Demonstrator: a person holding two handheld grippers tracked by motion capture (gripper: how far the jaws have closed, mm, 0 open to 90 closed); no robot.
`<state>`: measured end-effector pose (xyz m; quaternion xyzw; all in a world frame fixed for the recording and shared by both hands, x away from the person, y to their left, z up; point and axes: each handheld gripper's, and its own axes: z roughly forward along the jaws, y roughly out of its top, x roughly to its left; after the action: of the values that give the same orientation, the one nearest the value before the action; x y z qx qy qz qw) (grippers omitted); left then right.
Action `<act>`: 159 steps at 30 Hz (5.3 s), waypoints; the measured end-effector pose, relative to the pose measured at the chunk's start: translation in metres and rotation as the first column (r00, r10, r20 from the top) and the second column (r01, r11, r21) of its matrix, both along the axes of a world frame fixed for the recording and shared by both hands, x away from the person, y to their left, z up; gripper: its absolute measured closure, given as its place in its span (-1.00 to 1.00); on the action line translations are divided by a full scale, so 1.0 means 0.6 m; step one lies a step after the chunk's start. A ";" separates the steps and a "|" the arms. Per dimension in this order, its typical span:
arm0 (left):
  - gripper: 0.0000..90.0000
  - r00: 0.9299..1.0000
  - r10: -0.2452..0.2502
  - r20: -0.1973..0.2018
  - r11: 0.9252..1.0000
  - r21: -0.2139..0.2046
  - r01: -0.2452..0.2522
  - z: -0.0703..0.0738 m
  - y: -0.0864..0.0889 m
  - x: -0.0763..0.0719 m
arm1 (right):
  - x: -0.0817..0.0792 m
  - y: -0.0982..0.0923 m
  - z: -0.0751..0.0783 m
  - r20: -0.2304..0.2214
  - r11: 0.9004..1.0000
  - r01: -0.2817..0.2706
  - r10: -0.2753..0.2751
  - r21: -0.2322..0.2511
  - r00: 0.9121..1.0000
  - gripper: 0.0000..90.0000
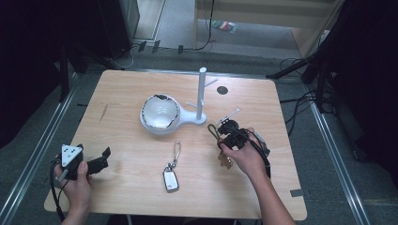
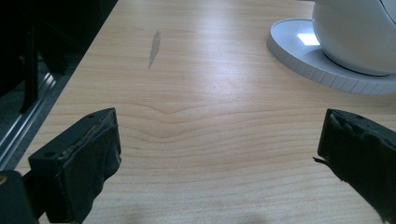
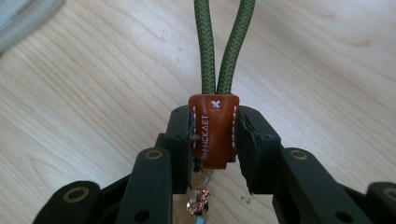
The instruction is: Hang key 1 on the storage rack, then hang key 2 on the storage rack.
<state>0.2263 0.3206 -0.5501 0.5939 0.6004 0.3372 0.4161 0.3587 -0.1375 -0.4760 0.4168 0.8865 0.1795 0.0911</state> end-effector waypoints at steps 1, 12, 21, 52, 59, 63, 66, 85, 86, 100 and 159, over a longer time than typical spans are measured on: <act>-1.00 1.000 0.000 0.000 1.000 0.001 0.000 0.000 0.000 0.000 | -0.001 -0.001 0.003 0.011 1.000 0.002 -0.002 0.009 1.000 0.51; -1.00 1.000 -0.001 0.000 1.000 0.001 0.001 0.000 0.000 0.000 | -0.006 -0.012 0.045 0.134 0.993 0.042 -0.058 0.113 0.989 0.52; -1.00 1.000 -0.001 0.000 1.000 0.001 0.001 0.000 0.000 0.000 | -0.004 -0.021 0.067 0.195 0.980 0.072 -0.109 0.188 0.975 0.52; -1.00 1.000 -0.004 0.000 1.000 -0.002 0.004 0.000 0.000 0.000 | 0.024 -0.035 0.127 0.309 0.918 0.119 -0.247 0.378 0.918 0.52; -1.00 1.000 -0.004 0.000 1.000 -0.001 0.004 0.000 0.000 0.000 | 0.031 -0.029 0.135 0.321 0.920 0.117 -0.248 0.375 0.914 0.52; -1.00 1.000 -0.003 0.003 1.000 -0.003 0.003 0.000 0.000 0.000 | 0.037 -0.027 0.139 0.319 0.914 0.119 -0.254 0.388 0.913 0.52; -1.00 1.000 -0.003 0.004 1.000 -0.004 0.003 0.000 0.000 0.000 | 0.041 -0.024 0.138 0.313 0.911 0.115 -0.252 0.397 0.916 0.52; -1.00 1.000 -0.003 0.003 1.000 -0.005 0.004 0.000 0.000 0.000 | 0.061 -0.012 0.139 0.276 0.888 0.112 -0.255 0.445 0.927 0.52; -1.00 1.000 -0.003 0.002 1.000 -0.005 0.003 0.000 0.000 0.000 | 0.061 -0.011 0.138 0.274 0.889 0.113 -0.255 0.444 0.927 0.52; -1.00 1.000 -0.003 0.001 1.000 -0.005 0.003 0.000 0.000 0.000 | 0.063 0.004 0.126 0.262 0.896 0.097 -0.228 0.433 0.938 0.52; -1.00 1.000 -0.002 0.000 1.000 -0.013 0.002 0.000 0.001 0.000 | -0.007 0.089 0.064 0.199 0.987 0.112 -0.133 0.112 0.971 0.17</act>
<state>0.2263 0.3213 -0.5503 0.5918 0.6019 0.3326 0.4205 0.3544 -0.0841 -0.4377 0.4540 0.8348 0.2596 0.1721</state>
